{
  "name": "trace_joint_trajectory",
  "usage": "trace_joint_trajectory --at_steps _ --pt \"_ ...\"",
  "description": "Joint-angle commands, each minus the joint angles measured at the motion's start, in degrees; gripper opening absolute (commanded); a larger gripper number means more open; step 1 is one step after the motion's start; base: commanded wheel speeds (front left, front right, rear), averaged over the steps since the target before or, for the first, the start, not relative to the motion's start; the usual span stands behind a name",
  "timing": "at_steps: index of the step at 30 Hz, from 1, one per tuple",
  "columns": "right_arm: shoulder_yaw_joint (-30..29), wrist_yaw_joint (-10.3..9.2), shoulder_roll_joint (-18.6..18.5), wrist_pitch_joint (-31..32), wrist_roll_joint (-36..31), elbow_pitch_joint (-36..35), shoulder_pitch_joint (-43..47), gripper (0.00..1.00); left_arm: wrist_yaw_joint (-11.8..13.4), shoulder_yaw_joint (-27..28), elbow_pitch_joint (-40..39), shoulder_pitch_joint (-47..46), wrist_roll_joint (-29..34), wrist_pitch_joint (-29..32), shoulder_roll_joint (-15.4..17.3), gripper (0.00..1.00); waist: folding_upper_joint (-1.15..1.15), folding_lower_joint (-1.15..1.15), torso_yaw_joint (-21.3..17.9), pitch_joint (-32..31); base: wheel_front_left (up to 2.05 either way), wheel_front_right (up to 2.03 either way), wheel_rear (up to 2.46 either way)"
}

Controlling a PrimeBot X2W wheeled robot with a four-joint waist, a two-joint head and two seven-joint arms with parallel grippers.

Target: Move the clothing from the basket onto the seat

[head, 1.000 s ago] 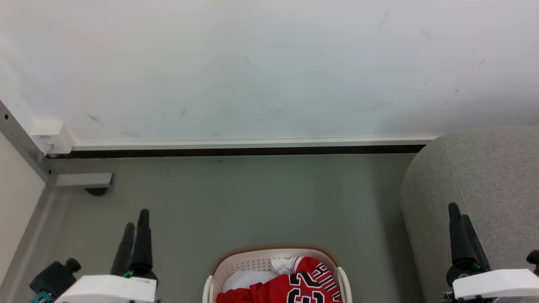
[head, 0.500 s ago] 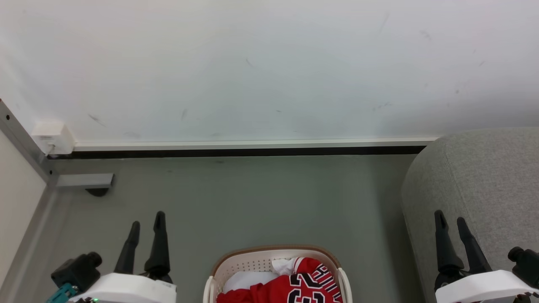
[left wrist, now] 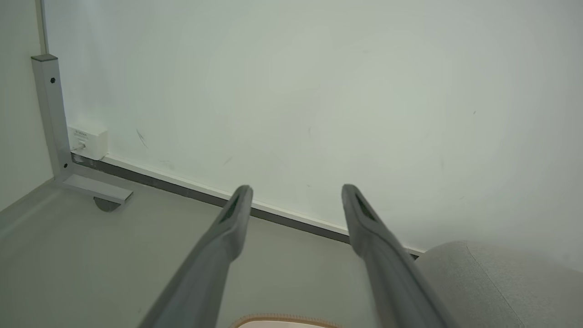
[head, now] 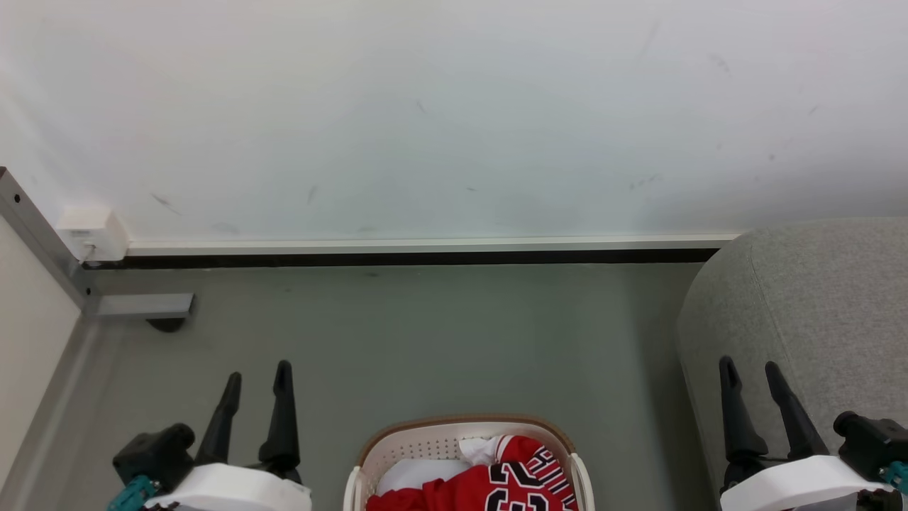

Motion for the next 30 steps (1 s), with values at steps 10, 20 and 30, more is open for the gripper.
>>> trace_joint_trajectory --at_steps 10,20,30 --pt "1.5 -0.08 -0.1 -2.0 -6.4 0.6 -1.7 1.00 0.9 -1.1 -0.7 0.0 6.9 -1.9 0.9 1.00 0.00 0.00 -0.3 0.0 0.00 0.00 0.00" --pt "2.3 -0.09 -0.1 -3.2 -10.5 1.0 -1.9 1.00 1.0 -1.5 -0.7 0.2 11.6 -3.2 0.9 1.00 0.00 0.00 -0.6 -0.5 0.00 0.00 0.00" --pt "2.5 -0.10 0.0 -4.2 -13.5 0.6 -1.9 1.00 0.8 -1.5 -0.8 0.4 15.5 -4.3 0.8 1.00 0.00 0.00 -0.7 -0.5 0.00 0.00 0.00"
